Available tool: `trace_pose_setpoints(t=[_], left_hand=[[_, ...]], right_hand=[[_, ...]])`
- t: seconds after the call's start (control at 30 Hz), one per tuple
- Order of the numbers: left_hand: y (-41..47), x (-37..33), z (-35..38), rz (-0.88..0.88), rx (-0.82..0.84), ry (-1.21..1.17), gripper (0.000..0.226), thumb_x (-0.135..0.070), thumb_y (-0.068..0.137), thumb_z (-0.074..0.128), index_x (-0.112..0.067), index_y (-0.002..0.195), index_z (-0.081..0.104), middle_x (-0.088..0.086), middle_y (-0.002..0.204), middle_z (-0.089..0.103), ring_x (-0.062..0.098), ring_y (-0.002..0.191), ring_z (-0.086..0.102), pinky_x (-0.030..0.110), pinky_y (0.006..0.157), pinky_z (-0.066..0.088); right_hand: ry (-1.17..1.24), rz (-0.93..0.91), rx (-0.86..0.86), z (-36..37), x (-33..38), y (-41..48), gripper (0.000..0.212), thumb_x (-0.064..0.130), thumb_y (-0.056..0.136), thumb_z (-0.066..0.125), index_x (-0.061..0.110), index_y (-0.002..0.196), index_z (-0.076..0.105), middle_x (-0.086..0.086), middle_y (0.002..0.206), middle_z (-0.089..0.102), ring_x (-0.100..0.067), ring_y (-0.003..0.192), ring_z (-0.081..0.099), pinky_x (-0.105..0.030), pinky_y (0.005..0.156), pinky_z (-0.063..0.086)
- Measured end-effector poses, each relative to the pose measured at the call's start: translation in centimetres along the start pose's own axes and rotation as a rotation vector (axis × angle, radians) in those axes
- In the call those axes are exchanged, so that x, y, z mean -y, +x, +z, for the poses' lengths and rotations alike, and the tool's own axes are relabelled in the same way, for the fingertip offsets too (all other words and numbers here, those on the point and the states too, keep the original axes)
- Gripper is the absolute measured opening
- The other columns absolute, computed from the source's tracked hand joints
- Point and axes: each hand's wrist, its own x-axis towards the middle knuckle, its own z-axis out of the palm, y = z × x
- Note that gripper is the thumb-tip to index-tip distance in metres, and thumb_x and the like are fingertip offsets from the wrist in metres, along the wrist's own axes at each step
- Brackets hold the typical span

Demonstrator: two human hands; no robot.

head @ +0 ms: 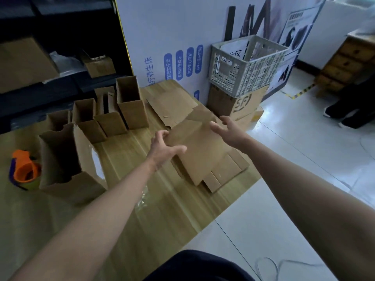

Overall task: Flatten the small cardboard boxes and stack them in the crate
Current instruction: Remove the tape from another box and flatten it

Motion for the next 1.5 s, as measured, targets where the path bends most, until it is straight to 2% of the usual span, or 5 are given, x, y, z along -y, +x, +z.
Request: trace_pose_setpoints(t=[0.4,0.57,0.8,1.17,1.5], left_hand=[[0.8,1.4,-1.9,-0.702,0.078,-0.635,0.064,-0.068,0.083,0.047,-0.014,0.116,0.05,0.011,0.116,0.052,0.038,0.1,0.054,0.051,0.065,0.055],[0.8,-0.7,-0.8,-0.546,-0.032,-0.336,0.074,-0.064,0.085,0.049,-0.016,0.14,0.034,0.014,0.149,0.031,0.038,0.126,0.041,0.049,0.094,0.045],[-0.9,-2.8,-1.0,0.34,-0.245,0.251,0.01,-0.036,0.088,0.061,-0.028,0.095,0.061,-0.01,0.101,0.052,0.013,0.102,0.047,0.032,0.093,0.039],[-0.6,0.0,-0.3,0.168,0.029,0.575,0.057,-0.029,0.079,0.074,-0.019,0.131,0.052,-0.001,0.118,0.05,0.019,0.116,0.041,0.03,0.1,0.034],[0.1,-0.7,1.3,0.185,-0.05,0.513,0.043,-0.021,0.084,0.069,-0.011,0.123,0.057,0.003,0.124,0.049,0.017,0.119,0.036,0.018,0.097,0.024]], right_hand=[[0.291,-0.004,0.099,-1.2,0.6,0.9,0.03,0.042,0.082,0.07,0.02,0.101,0.064,0.002,0.095,0.063,-0.015,0.091,0.06,-0.028,0.078,0.049],[0.255,0.101,0.0,-0.3,2.3,1.8,0.026,0.047,0.086,0.065,0.022,0.096,0.066,0.003,0.093,0.065,-0.013,0.086,0.06,-0.031,0.074,0.045],[0.155,0.212,-0.049,1.8,3.0,3.0,0.03,0.044,0.085,0.066,0.016,0.094,0.066,-0.003,0.09,0.066,-0.016,0.079,0.06,-0.033,0.068,0.046],[-0.786,-0.275,0.334,3.4,1.8,3.1,0.106,0.054,0.071,0.074,0.029,0.152,0.01,0.002,0.16,0.002,-0.032,0.144,-0.015,-0.057,0.113,-0.007],[-0.853,-0.324,0.383,4.1,2.2,4.3,0.108,0.046,0.07,0.078,0.013,0.151,0.015,-0.007,0.157,0.018,-0.027,0.145,0.008,-0.04,0.117,0.005]])
